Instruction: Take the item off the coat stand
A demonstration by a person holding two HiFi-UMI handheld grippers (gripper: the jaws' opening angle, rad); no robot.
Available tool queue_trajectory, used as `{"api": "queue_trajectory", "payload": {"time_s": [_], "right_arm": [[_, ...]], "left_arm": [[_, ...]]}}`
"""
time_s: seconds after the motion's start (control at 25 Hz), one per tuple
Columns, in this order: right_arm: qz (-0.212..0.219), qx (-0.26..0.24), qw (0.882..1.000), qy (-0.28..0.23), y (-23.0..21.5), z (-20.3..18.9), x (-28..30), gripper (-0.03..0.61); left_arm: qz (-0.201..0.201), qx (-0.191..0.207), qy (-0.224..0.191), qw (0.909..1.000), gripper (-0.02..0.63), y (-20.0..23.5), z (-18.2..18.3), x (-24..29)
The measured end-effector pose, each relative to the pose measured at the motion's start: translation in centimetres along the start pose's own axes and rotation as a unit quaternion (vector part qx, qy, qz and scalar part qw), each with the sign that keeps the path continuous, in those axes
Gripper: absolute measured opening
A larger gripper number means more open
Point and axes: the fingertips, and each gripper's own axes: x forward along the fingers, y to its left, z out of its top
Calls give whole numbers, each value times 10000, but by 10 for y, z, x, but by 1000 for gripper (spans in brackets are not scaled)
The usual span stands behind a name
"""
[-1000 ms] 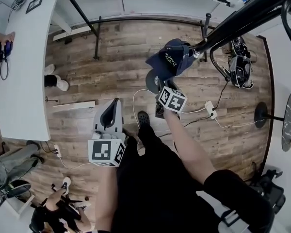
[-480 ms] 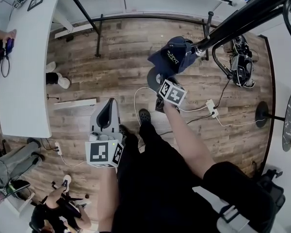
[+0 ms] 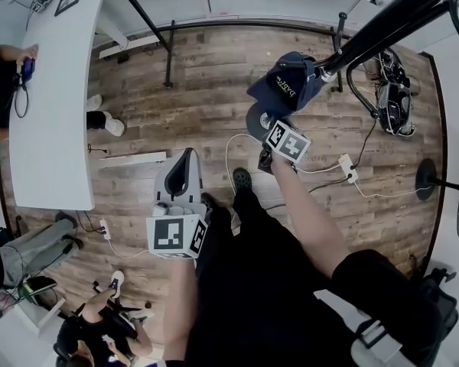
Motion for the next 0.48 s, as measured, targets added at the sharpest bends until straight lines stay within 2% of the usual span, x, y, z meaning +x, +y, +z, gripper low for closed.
{"api": "queue_trajectory", "payload": {"time_s": [0.2, 0.48], "right_arm": [[97, 176, 9998, -19, -2, -1, -6, 43], [198, 39, 9997, -122, 4, 2, -17, 43]], "left_arm": [[0, 43, -38, 10000, 15, -1, 1, -3], [-14, 89, -109, 9999, 15, -2, 5, -5]]}}
